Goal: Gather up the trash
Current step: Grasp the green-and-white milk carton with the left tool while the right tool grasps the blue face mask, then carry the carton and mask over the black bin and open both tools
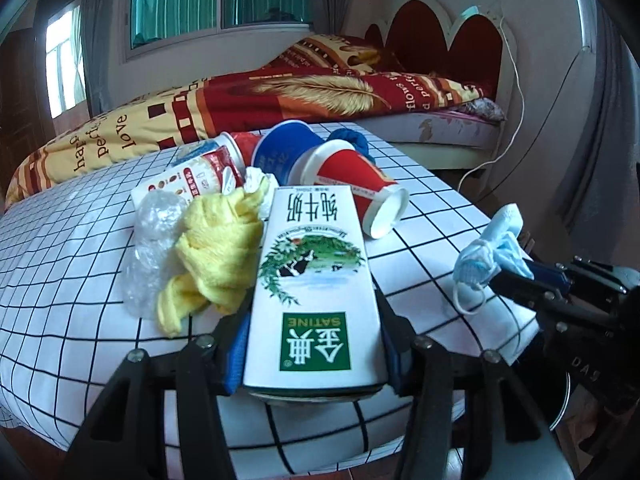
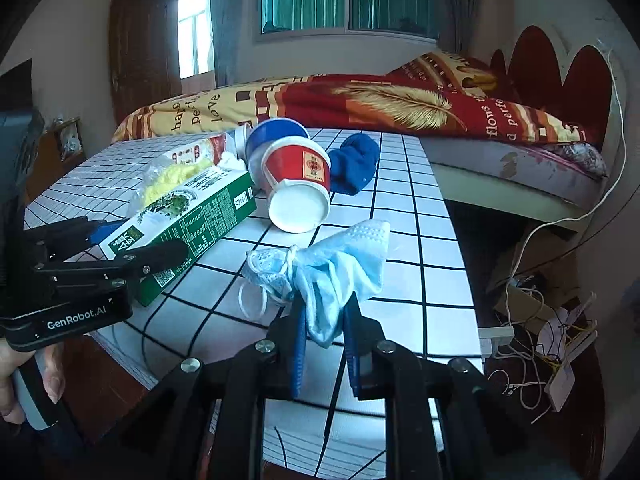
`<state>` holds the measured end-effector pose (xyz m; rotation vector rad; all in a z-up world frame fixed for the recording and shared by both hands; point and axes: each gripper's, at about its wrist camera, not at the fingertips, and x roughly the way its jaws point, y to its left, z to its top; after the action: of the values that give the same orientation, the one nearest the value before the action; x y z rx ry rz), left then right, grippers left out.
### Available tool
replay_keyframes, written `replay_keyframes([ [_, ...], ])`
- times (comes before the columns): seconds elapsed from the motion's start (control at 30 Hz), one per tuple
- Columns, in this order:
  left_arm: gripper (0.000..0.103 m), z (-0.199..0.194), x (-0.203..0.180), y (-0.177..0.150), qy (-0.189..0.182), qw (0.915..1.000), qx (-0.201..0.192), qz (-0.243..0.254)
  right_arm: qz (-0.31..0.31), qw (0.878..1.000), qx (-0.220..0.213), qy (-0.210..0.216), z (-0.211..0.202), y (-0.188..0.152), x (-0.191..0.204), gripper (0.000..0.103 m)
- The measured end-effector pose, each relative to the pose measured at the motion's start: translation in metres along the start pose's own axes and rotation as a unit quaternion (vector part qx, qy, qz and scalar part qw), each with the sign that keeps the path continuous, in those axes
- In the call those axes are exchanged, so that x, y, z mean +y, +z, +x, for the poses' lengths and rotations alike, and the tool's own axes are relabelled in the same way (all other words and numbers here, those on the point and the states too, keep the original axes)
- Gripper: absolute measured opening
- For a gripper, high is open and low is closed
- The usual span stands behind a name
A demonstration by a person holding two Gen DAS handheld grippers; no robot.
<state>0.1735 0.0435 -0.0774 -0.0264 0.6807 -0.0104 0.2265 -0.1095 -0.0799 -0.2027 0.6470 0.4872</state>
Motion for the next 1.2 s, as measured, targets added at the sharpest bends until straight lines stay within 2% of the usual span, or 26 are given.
replay_keyframes([
  [0.33,0.054,-0.022,-0.008,-0.006,-0.015,0.9998,-0.008,0.014,0.028,0.999,-0.013,-0.039,-0.054,-0.018,-0.024,0.018],
  [0.63,0.054,-0.045,-0.057,-0.016,-0.082,0.9946,-0.024,0.060,0.092,0.990,-0.018,-0.104,-0.123,-0.060,-0.079,0.018],
  [0.77,0.054,-0.048,-0.094,-0.026,-0.129,0.9871,-0.021,0.093,0.115,0.985,0.002,-0.130,-0.141,-0.087,-0.102,0.018],
  [0.97,0.054,-0.044,-0.152,-0.048,-0.196,0.9696,0.004,0.146,0.141,0.978,0.038,-0.148,-0.155,-0.132,-0.128,0.018],
  [1.2,0.054,-0.012,-0.208,-0.078,-0.239,0.9503,0.073,0.186,0.158,0.973,0.099,-0.135,-0.137,-0.180,-0.148,0.018],
])
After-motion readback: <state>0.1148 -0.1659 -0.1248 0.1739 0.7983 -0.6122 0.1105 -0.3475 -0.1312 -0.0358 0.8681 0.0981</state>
